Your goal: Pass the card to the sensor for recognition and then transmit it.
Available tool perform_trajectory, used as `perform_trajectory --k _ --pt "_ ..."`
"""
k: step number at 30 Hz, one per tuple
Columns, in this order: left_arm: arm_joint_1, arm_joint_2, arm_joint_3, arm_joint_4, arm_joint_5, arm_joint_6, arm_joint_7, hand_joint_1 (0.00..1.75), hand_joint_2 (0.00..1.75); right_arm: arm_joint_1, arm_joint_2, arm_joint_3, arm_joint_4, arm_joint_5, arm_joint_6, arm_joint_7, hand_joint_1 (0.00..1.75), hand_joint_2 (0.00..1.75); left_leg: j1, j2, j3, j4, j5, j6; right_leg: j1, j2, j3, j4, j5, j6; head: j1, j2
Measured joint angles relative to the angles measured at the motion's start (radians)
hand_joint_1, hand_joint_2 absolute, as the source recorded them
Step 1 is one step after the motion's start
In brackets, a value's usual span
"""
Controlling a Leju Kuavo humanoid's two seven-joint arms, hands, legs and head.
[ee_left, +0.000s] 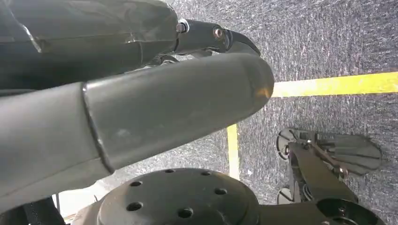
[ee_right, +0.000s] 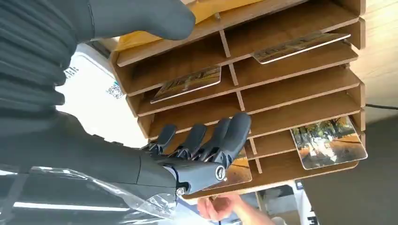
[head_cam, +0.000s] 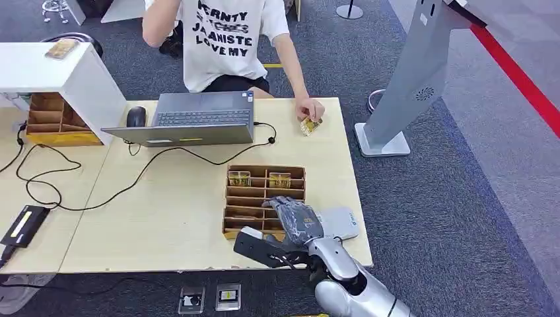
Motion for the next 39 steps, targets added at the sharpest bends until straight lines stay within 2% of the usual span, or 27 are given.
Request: perform_trajectory --k 8,9,17,20,21,27,39 --pt "0.0 0.0 0.0 0.0 -0.001 0.0 0.0 0.0 0.0 -0.012 0.0 0.0 0.023 -0.013 -0.011 -0.008 0.65 1.75 0.0 0.0 0.0 0.0 0.0 0.0 0.0 0.0 0.0 0.0 0.0 0.0 0.0 0.0" --pt "0.0 0.0 0.0 0.0 -0.001 0.0 0.0 0.0 0.0 -0.013 0.0 0.0 0.025 -0.013 -0.012 -0.01 0.7 1.75 0.0 0.0 0.0 0.0 0.0 0.0 0.0 0.0 0.0 0.0 0.0 0.0 0.0 0.0" --pt "0.0 0.0 0.0 0.0 -0.003 0.0 -0.002 0.0 0.0 -0.019 0.0 0.0 0.048 -0.024 -0.023 -0.013 0.68 1.75 0.0 0.0 0.0 0.0 0.0 0.0 0.0 0.0 0.0 0.0 0.0 0.0 0.0 0.0" --pt "0.0 0.0 0.0 0.0 -0.003 -0.001 -0.003 0.0 0.0 -0.019 -0.001 0.0 0.057 -0.028 -0.024 -0.013 0.73 1.75 0.0 0.0 0.0 0.0 0.0 0.0 0.0 0.0 0.0 0.0 0.0 0.0 0.0 0.0" --pt "0.0 0.0 0.0 0.0 -0.003 -0.001 -0.003 0.0 0.0 -0.019 -0.001 0.0 0.06 -0.028 -0.024 -0.013 0.68 1.75 0.0 0.0 0.0 0.0 0.0 0.0 0.0 0.0 0.0 0.0 0.0 0.0 0.0 0.0" --pt "0.0 0.001 0.0 0.0 -0.003 -0.001 -0.005 0.0 0.0 -0.021 -0.002 0.0 0.076 -0.028 -0.024 -0.013 0.66 1.75 0.0 0.0 0.0 0.0 0.0 0.0 0.0 0.0 0.0 0.0 0.0 0.0 0.0 0.0" --pt "0.001 0.002 0.0 0.0 -0.004 -0.002 -0.015 0.0 0.0 -0.021 -0.012 -0.009 0.091 -0.021 -0.029 -0.005 0.75 1.75 0.0 0.0 0.0 0.0 0.0 0.0 0.0 0.0 0.0 0.0 0.0 0.0 0.0 0.0"
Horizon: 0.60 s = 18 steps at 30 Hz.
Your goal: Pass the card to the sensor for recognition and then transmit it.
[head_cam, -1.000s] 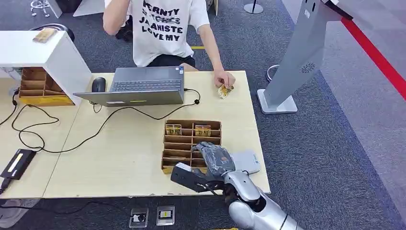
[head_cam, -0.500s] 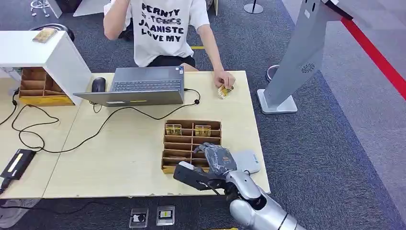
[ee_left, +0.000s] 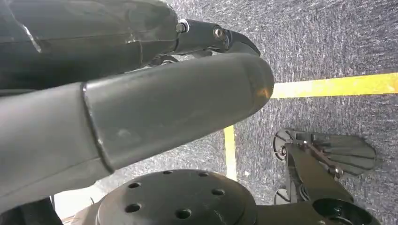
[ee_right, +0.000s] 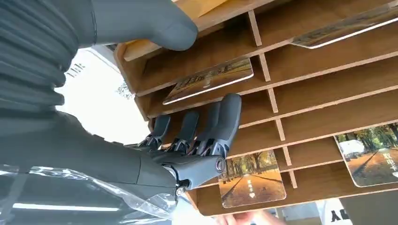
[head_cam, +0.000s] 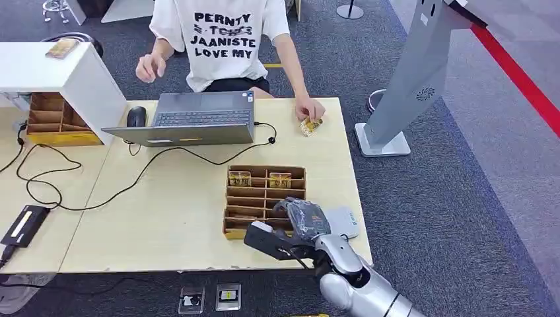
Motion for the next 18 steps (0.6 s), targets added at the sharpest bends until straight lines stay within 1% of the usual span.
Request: perform_trajectory --k 1,2,3,6,7,9,12,14,16,18 --pt "0.0 0.0 0.0 0.0 -0.001 0.0 0.0 0.0 0.0 0.0 0.0 -0.001 0.001 0.002 -0.001 0.0 0.77 1.75 0.0 0.0 0.0 0.0 0.0 0.0 0.0 0.0 0.0 0.0 0.0 0.0 0.0 0.0" --pt "0.0 0.0 0.0 0.0 -0.003 0.0 0.0 0.0 0.0 0.0 -0.001 -0.002 0.002 0.003 -0.001 0.0 0.75 1.75 0.0 0.0 0.0 0.0 0.0 0.0 0.0 0.0 0.0 0.0 0.0 0.0 0.0 0.0" --pt "0.0 0.0 0.0 0.0 -0.003 0.0 0.0 0.0 0.0 0.0 -0.001 -0.003 0.003 0.005 -0.002 0.0 0.8 1.75 0.0 0.0 0.0 0.0 0.0 0.0 0.0 0.0 0.0 0.0 0.0 0.0 0.0 0.0" --pt "0.0 0.0 0.0 0.0 -0.003 0.0 0.0 0.0 0.0 0.0 -0.001 -0.01 0.004 0.009 -0.002 0.0 0.8 1.75 0.0 0.0 0.0 0.0 0.0 0.0 0.0 0.0 0.0 0.0 0.0 0.0 0.0 0.0" --pt "0.0 0.0 0.0 0.0 -0.003 0.0 0.0 0.0 0.0 0.0 -0.001 -0.01 0.004 0.01 -0.002 0.0 0.86 1.75 0.0 0.0 0.0 0.0 0.0 0.0 0.0 0.0 0.0 0.0 0.0 0.0 0.0 0.0" --pt "0.0 0.0 0.0 0.0 -0.003 0.0 0.0 0.0 0.0 0.0 -0.002 -0.011 0.004 0.011 -0.003 0.0 0.87 1.75 0.0 0.0 0.0 0.0 0.0 0.0 0.0 0.0 0.0 0.0 0.0 0.0 0.0 0.0" --pt "0.0 0.0 0.0 0.0 -0.003 0.0 0.0 0.0 0.0 0.0 -0.002 -0.014 0.004 0.011 -0.003 0.002 1.15 1.75 0.0 0.0 0.0 0.0 0.0 0.0 0.0 0.0 0.0 0.0 0.0 0.0 0.0 0.0" --pt "0.0 0.0 0.0 0.0 -0.003 -0.001 0.0 0.0 0.0 -0.001 -0.003 -0.016 0.005 0.011 -0.004 0.002 1.19 1.75 0.0 0.0 0.0 0.0 0.0 0.0 0.0 0.0 0.0 0.0 0.0 0.0 0.0 0.0" --pt "0.0 0.0 0.0 0.0 -0.003 -0.001 0.0 0.0 0.0 -0.001 -0.005 -0.017 0.004 0.013 -0.005 0.003 1.52 1.75 0.0 0.0 0.0 0.0 0.0 0.0 0.0 0.0 0.0 0.0 0.0 0.0 0.0 0.0" --pt "0.0 0.0 0.0 0.0 -0.003 -0.002 0.0 0.0 0.0 -0.001 -0.006 -0.018 0.004 0.014 -0.006 0.003 1.59 1.75 0.0 0.0 0.0 0.0 0.0 0.0 0.0 0.0 0.0 0.0 0.0 0.0 0.0 0.0"
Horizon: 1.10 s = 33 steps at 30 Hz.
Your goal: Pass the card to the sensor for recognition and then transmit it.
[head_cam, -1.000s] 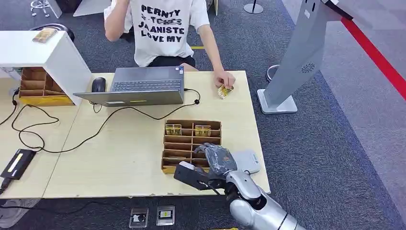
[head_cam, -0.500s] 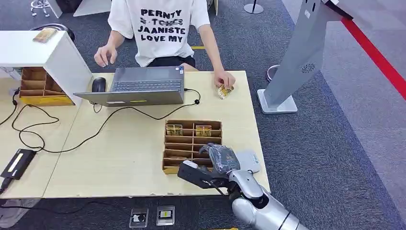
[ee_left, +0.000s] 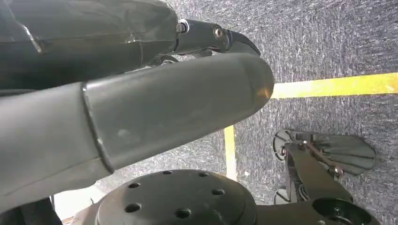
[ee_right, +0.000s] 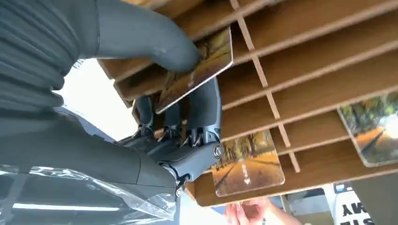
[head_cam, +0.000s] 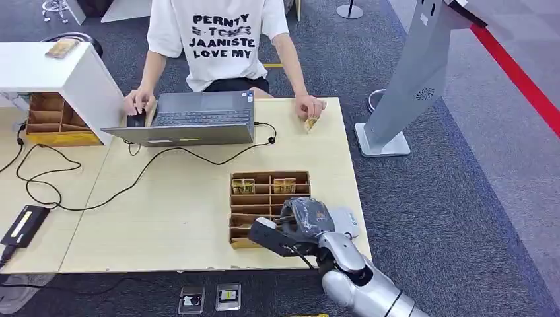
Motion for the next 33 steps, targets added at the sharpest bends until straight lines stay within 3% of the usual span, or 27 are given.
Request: perform_trajectory --k 7,17,33 --pt "0.0 0.0 0.0 0.0 0.0 0.0 0.0 0.0 0.0 0.0 -0.002 -0.009 0.0 0.0 -0.002 0.0 1.68 1.75 0.0 0.0 0.0 0.0 0.0 0.0 0.0 0.0 0.0 0.0 0.0 0.0 0.0 0.0" --pt "0.0 0.0 0.0 0.0 0.0 -0.002 0.0 0.0 0.0 0.0 -0.002 -0.014 0.0 -0.002 -0.002 -0.002 1.62 1.75 0.0 0.0 0.0 0.0 0.0 0.0 0.0 0.0 0.0 0.0 0.0 0.0 0.0 0.0" --pt "0.0 0.001 0.0 0.0 0.0 -0.011 0.0 0.0 0.0 -0.008 -0.002 -0.014 -0.04 -0.04 0.0 0.0 1.69 1.75 0.0 0.0 0.0 0.0 0.0 0.0 0.0 0.0 0.0 0.0 0.0 0.0 0.0 0.0"
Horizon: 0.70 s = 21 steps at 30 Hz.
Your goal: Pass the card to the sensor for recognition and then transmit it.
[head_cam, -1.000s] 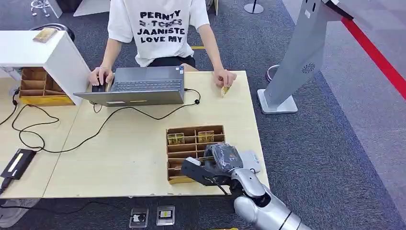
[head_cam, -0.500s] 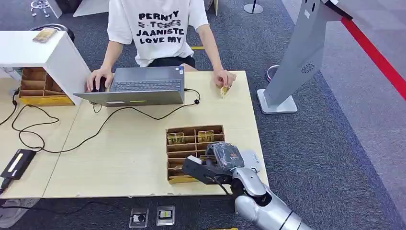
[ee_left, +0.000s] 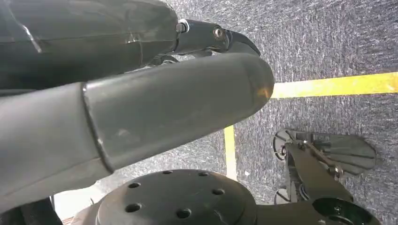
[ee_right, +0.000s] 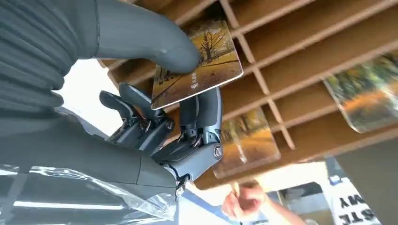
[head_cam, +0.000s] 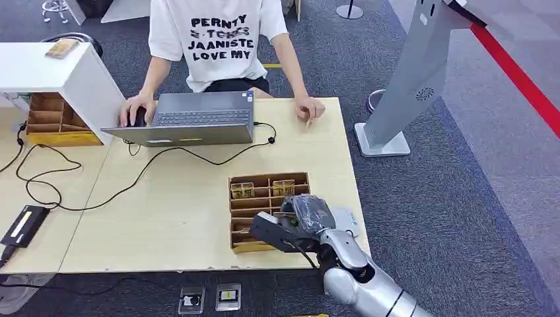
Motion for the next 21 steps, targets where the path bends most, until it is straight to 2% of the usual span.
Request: perform_trajectory --k 7,11,12,14,21 --pt "0.0 0.0 0.0 0.0 0.0 -0.005 0.0 0.0 0.0 -0.007 -0.01 -0.01 -0.085 -0.02 -0.014 0.008 1.75 1.75 0.0 0.0 0.0 0.0 0.0 0.0 0.0 0.0 0.0 0.0 0.0 0.0 0.0 0.0" --pt "0.0 0.0 0.0 0.0 0.0 -0.005 0.0 0.0 0.0 -0.008 -0.019 -0.022 -0.131 -0.026 -0.014 0.01 1.69 1.75 0.0 0.0 0.0 0.0 0.0 0.0 0.0 0.0 0.0 0.0 0.0 0.0 0.0 0.0" --pt "0.001 0.0 0.0 0.0 0.0 -0.005 0.0 0.0 0.0 -0.009 -0.021 -0.026 -0.144 -0.027 -0.014 0.011 1.75 1.75 0.0 0.0 0.0 0.0 0.0 0.0 0.0 0.0 0.0 0.0 0.0 0.0 0.0 0.0" --pt "0.001 0.0 0.0 0.0 0.0 -0.003 0.0 0.0 0.0 -0.009 -0.026 -0.026 -0.163 -0.033 -0.014 0.011 1.75 1.75 0.0 0.0 0.0 0.0 0.0 0.0 0.0 0.0 0.0 0.0 0.0 0.0 0.0 0.0" --pt "0.001 0.0 0.0 0.0 0.0 0.0 0.0 0.0 0.0 -0.009 -0.034 -0.029 -0.202 -0.038 -0.014 0.011 1.75 1.75 0.0 0.0 0.0 0.0 0.0 0.0 0.0 0.0 0.0 0.0 0.0 0.0 0.0 0.0"
